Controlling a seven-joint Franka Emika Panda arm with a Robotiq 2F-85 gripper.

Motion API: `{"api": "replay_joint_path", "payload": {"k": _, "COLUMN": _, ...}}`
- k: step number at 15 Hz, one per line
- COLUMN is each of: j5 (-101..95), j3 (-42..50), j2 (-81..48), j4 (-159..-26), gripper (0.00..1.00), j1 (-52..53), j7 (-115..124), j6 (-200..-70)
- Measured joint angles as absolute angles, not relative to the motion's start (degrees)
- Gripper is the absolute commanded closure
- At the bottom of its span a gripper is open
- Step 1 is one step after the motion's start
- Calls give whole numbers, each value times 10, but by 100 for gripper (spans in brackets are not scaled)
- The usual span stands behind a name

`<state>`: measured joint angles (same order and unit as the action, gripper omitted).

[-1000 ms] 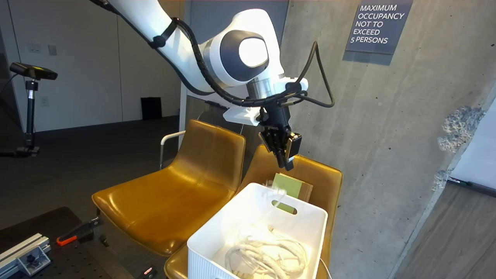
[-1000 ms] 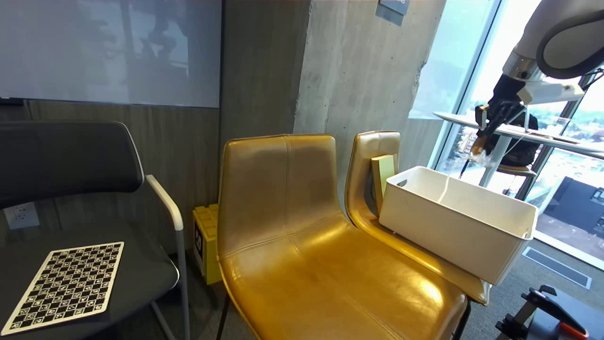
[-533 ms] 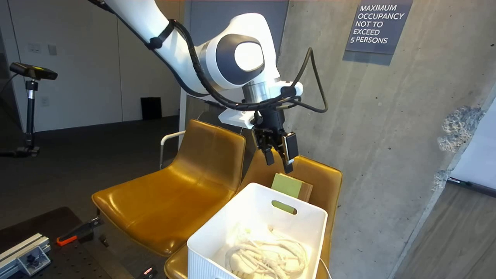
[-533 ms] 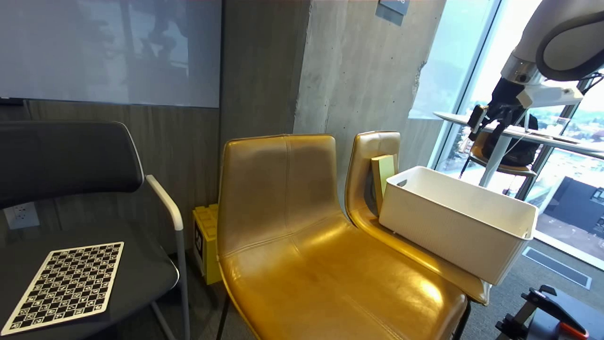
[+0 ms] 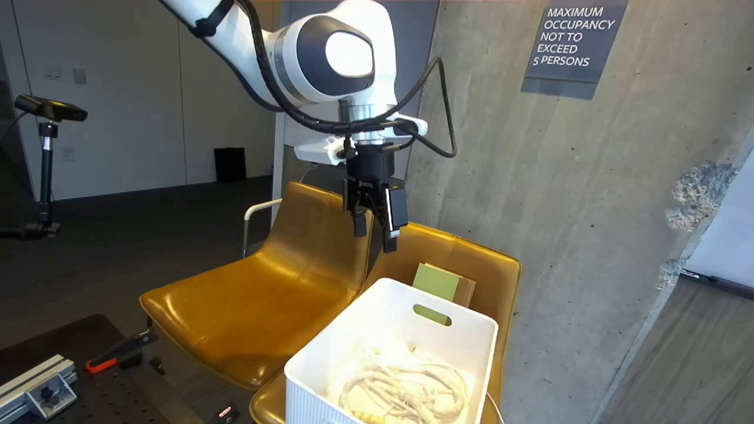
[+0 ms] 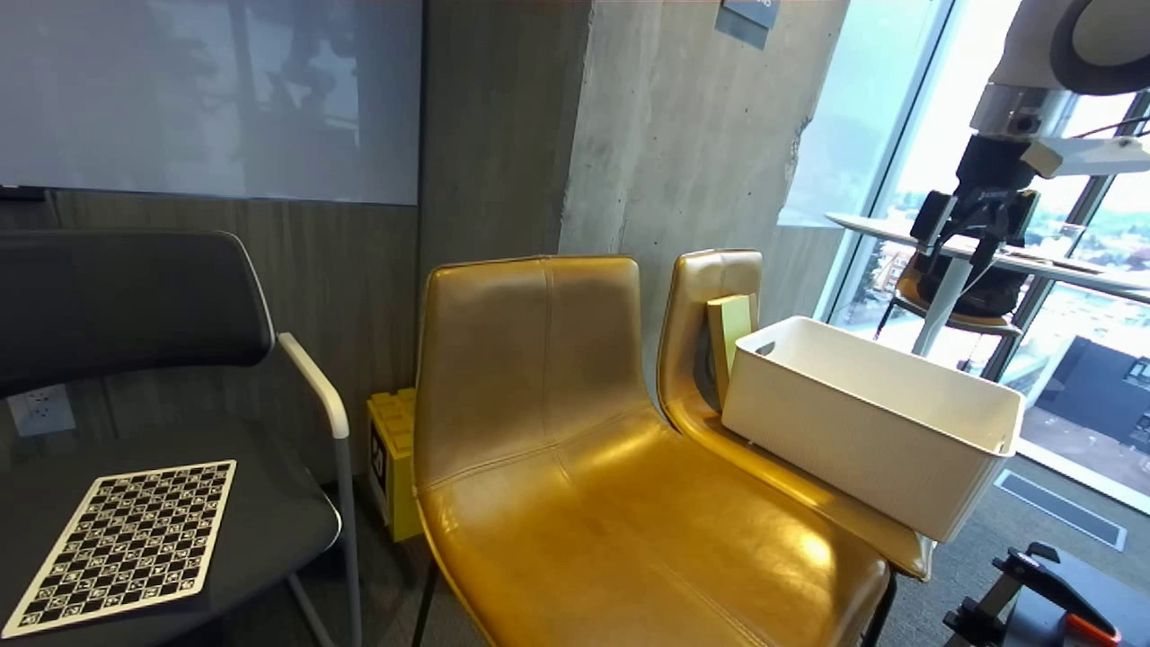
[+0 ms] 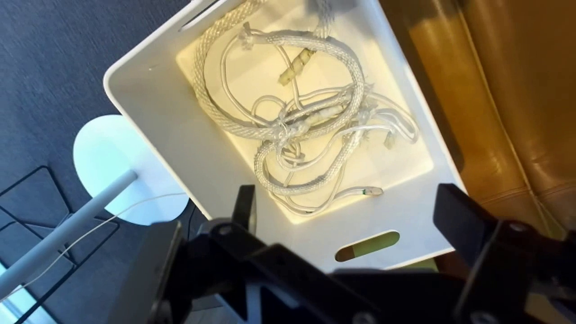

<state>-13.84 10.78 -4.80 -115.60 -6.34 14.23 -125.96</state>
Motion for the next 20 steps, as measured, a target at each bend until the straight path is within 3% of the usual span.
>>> {"api": "replay_joint_path", "payload": {"k": 8, "j5": 23, "j3": 100, "j2": 3, "j4": -1151, "gripper": 0, "j1": -63, "j7": 12, "j6": -1141}}
{"api": "replay_joint_path", "payload": {"k": 20, "j5": 37, "j3": 99, "j2": 7, "j4": -1151, "gripper": 0, "j1": -63, "j7": -2, "j6": -1135}}
